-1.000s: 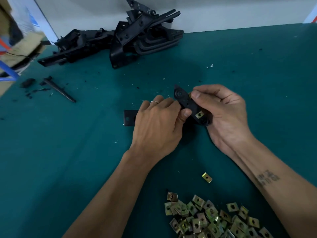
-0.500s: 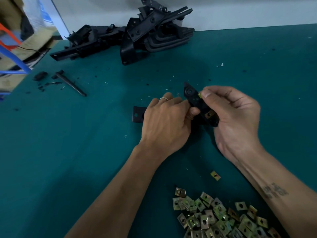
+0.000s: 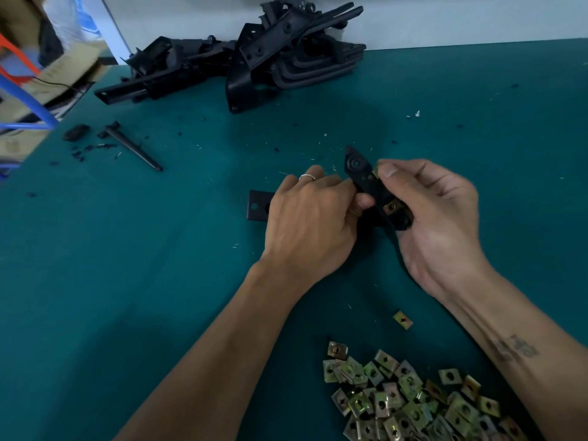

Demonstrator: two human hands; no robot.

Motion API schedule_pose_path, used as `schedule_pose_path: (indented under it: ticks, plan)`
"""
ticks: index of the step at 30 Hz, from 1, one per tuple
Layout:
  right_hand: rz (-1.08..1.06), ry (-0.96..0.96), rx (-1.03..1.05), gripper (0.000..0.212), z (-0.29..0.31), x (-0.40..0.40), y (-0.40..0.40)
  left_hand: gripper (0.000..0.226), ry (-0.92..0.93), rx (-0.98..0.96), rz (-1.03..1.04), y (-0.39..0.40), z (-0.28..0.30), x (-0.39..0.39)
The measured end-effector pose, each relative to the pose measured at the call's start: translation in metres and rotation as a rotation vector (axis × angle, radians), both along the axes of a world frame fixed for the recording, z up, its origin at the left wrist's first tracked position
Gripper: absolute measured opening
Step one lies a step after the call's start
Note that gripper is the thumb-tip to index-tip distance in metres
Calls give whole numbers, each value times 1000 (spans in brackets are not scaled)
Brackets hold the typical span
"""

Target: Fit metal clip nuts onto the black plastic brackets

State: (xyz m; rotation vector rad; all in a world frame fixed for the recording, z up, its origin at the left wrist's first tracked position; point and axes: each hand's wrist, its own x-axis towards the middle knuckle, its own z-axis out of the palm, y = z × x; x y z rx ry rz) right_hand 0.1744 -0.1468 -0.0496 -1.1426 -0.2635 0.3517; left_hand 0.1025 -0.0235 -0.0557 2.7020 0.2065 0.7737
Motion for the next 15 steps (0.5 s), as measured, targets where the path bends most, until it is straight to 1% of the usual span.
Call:
schedule_pose_path:
  ticks: [3,9,13,15]
  plan:
    - [18,-18,10,16,1,-3,-1,31,1,11,-4,0,-1,-1]
    - [100,1,22,15,4,-3,-2,29,30,-29,3,1,1,-2]
    - [194,49,82,29,6,0,-5,32,59,-30,26,0,1,-2]
    - [210,33,49,26,6,1,-6,34,63,-32,35,1,0,-2]
